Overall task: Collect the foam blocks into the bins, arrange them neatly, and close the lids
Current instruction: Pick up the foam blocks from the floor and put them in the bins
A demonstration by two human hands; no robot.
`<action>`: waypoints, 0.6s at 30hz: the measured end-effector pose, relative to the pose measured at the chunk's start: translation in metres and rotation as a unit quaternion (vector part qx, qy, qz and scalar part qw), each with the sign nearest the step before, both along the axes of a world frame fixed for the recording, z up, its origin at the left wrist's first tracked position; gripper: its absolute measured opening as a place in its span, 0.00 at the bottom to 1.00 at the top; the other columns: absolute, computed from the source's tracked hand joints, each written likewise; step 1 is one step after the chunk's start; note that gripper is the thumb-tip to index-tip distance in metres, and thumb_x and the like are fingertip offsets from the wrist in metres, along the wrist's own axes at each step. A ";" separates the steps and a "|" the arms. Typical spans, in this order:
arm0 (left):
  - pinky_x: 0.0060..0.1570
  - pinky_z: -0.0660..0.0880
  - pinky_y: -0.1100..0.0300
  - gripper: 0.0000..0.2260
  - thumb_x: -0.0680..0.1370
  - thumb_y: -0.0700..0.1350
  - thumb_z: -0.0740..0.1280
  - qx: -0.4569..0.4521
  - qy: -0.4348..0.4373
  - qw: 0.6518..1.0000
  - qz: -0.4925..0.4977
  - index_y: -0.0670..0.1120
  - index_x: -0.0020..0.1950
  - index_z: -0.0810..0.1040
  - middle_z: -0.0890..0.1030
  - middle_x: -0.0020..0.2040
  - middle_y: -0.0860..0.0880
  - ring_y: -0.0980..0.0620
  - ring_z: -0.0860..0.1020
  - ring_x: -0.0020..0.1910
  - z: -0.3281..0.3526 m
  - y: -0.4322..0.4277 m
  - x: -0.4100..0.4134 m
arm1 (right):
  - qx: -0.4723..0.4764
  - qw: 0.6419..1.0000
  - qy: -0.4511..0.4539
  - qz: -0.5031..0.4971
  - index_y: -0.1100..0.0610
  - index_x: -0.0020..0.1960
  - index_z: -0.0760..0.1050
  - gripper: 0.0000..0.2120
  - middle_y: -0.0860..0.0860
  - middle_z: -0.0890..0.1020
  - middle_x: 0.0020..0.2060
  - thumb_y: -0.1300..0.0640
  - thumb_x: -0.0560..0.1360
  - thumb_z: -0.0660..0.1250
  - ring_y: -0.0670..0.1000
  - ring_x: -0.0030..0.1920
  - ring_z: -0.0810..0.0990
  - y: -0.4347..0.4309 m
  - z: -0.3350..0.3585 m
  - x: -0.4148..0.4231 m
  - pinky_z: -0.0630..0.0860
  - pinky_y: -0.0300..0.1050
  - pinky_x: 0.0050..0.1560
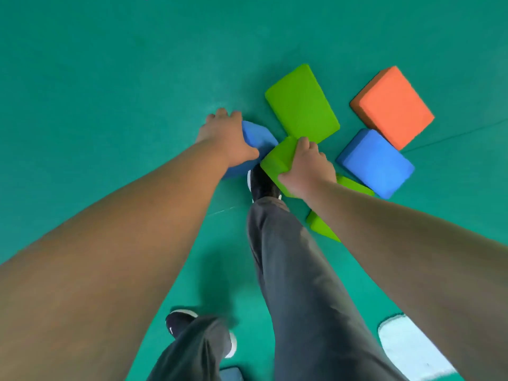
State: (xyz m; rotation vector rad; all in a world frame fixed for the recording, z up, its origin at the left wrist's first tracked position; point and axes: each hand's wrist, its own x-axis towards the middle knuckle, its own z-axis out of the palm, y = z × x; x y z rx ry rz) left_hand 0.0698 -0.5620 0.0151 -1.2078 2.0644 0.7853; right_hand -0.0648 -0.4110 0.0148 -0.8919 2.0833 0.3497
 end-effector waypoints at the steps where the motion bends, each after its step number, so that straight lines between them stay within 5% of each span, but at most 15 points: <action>1: 0.60 0.74 0.44 0.34 0.67 0.62 0.74 -0.001 -0.002 1.000 0.025 0.45 0.67 0.72 0.72 0.64 0.41 0.37 0.72 0.64 0.000 -0.001 0.020 | -0.005 1.000 -0.001 0.019 0.57 0.68 0.62 0.36 0.57 0.73 0.65 0.46 0.70 0.76 0.65 0.64 0.76 -0.009 0.000 0.014 0.76 0.59 0.57; 10: 0.49 0.75 0.50 0.27 0.68 0.60 0.71 0.002 -0.006 0.945 0.328 0.50 0.62 0.74 0.79 0.58 0.44 0.38 0.77 0.61 0.023 0.071 0.327 | 0.013 0.952 -0.020 0.306 0.57 0.70 0.62 0.38 0.57 0.73 0.66 0.44 0.69 0.76 0.65 0.65 0.77 -0.041 0.013 0.256 0.76 0.59 0.59; 18: 0.49 0.72 0.54 0.27 0.71 0.59 0.74 -0.003 0.005 0.719 0.695 0.47 0.64 0.75 0.80 0.59 0.43 0.40 0.78 0.55 0.045 0.334 0.647 | -0.031 0.873 -0.057 0.483 0.57 0.70 0.63 0.42 0.59 0.74 0.67 0.43 0.66 0.80 0.64 0.65 0.78 0.054 0.030 0.572 0.76 0.57 0.63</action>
